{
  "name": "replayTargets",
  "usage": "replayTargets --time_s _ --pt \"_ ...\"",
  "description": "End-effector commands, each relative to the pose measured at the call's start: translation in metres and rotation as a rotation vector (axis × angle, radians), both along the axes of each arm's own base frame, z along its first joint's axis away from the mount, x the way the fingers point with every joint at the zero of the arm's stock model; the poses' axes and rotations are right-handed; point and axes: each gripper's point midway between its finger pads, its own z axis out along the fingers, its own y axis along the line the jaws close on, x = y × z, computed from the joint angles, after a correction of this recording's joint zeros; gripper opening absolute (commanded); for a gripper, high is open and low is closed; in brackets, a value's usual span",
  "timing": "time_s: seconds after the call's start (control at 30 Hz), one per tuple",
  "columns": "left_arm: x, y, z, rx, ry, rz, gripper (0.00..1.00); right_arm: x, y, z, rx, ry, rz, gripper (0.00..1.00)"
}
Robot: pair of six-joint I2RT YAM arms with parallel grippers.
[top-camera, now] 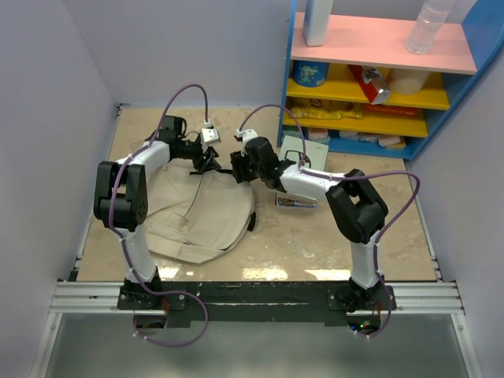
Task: Pack the student bag
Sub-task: Unzip the student bag at the center of the board.
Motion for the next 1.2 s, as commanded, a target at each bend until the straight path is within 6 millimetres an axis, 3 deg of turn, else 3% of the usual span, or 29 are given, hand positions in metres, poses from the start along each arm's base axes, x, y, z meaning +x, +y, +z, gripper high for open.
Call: replayTargets --time_s 0.0,0.47,0.87,1.0,1.17 --pt "0.011 -0.004 0.009 -0.020 -0.052 0.004 0.53 0.002 0.011 0.042 0.083 -0.106 0.033 0.55" --pt "0.003 -0.001 0.008 -0.004 -0.036 0.014 0.51 0.029 0.031 0.025 0.079 -0.123 0.008 0.48" --pt "0.000 0.003 0.012 0.000 -0.050 0.024 0.51 0.035 0.036 0.020 0.074 -0.116 0.005 0.22" --pt "-0.005 0.000 0.010 -0.010 -0.039 0.005 0.52 0.036 0.035 0.020 0.073 -0.116 -0.003 0.00" --pt "-0.022 -0.008 0.009 -0.045 -0.062 -0.103 0.56 0.038 0.033 0.033 0.095 -0.129 -0.019 0.00"
